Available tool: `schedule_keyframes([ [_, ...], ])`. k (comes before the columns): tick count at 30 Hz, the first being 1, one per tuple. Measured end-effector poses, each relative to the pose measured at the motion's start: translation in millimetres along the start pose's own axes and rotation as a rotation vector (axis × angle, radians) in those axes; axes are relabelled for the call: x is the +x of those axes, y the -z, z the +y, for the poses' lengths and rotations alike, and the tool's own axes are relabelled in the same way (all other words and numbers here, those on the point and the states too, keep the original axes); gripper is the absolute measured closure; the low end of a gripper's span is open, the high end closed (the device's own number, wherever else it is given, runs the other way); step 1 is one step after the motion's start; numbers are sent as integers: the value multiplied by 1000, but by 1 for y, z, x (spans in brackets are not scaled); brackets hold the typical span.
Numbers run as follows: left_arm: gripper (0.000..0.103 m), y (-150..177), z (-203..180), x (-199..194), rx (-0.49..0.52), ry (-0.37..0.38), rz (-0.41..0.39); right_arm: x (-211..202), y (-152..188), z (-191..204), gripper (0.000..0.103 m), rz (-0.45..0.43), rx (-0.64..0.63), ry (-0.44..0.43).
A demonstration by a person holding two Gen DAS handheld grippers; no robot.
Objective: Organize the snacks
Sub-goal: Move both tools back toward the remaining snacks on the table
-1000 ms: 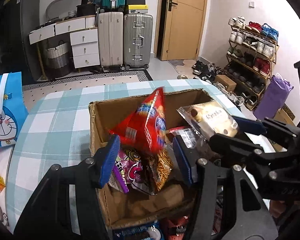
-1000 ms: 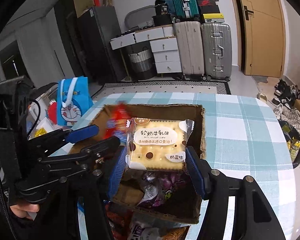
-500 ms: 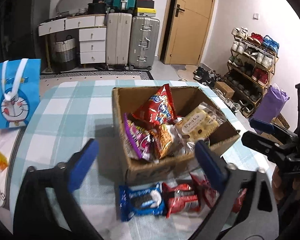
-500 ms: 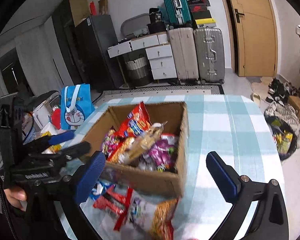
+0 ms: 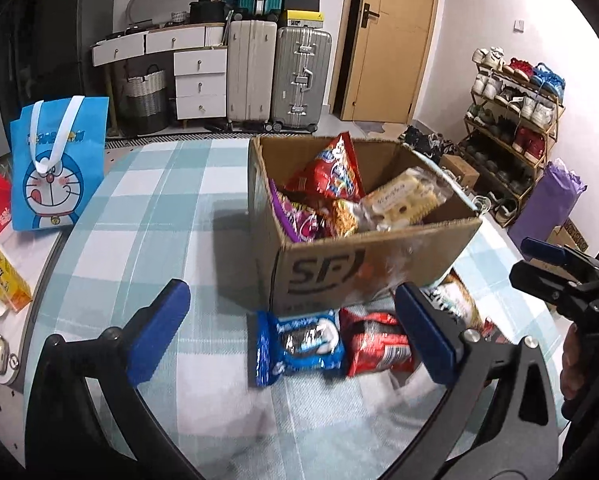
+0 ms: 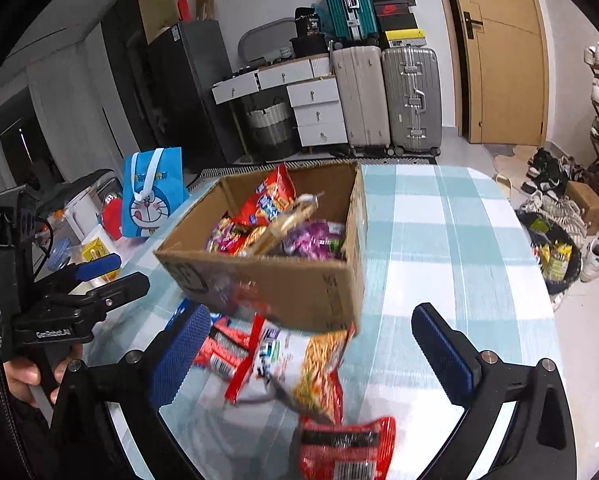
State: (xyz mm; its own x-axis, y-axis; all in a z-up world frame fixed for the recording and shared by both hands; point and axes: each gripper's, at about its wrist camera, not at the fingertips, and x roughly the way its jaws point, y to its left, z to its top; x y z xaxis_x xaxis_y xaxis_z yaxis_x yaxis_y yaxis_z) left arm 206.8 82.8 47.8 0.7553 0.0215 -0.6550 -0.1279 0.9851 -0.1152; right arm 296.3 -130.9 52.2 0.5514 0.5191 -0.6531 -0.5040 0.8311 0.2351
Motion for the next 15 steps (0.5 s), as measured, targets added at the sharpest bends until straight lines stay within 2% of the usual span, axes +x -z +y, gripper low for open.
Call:
schedule_keyframes([
  [6,1,17,1,3,-2,-9,33,2,20,-4,1,56,67,2],
  [15,1,36,11,21,-24,-31,97,6,48,-8,1,109,62,38],
])
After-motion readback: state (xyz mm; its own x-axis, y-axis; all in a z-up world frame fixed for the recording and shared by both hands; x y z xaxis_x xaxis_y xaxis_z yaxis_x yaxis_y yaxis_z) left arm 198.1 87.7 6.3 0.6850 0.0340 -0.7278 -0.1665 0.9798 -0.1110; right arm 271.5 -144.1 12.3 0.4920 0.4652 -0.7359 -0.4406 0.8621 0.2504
